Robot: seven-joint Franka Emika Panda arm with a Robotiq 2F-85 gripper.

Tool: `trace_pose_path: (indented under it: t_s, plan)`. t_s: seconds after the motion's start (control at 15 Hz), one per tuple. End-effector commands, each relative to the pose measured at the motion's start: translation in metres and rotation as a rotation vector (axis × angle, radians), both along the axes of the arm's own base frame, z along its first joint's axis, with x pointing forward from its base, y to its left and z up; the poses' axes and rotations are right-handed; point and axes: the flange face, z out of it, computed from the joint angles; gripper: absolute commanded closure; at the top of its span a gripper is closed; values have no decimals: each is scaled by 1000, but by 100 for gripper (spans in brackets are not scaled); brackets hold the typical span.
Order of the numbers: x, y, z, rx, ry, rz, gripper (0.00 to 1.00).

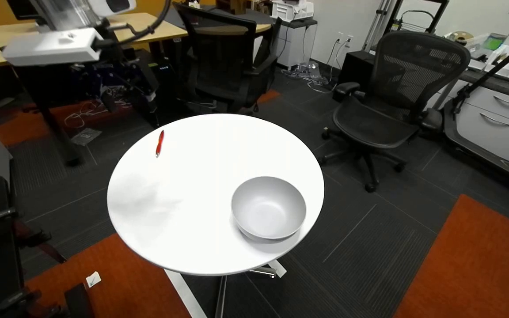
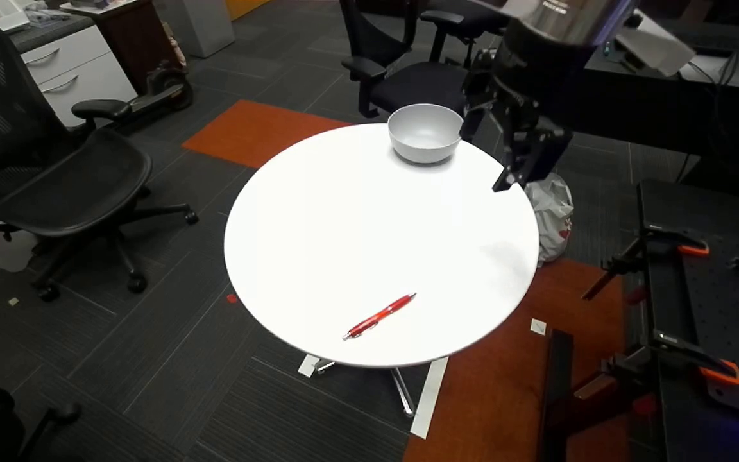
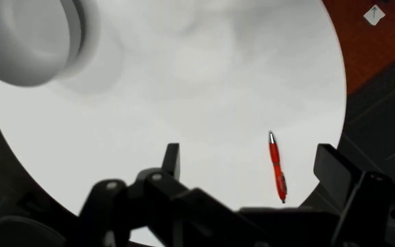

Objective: Put the pen in the bowl

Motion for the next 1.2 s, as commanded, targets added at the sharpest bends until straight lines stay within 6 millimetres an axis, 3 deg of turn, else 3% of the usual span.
trace_pose_path:
  t_s: [0.0,0.27,0.53,0.87,1.13]
  plan:
    - [34,42,-43,4,10,124,0]
    - [68,78,-81,28,37,218,0]
    - [101,96,-110,71,60,281,0]
    - [127,106,-141,111,89,332,0]
    - [134,108,-162,135,118,344,0]
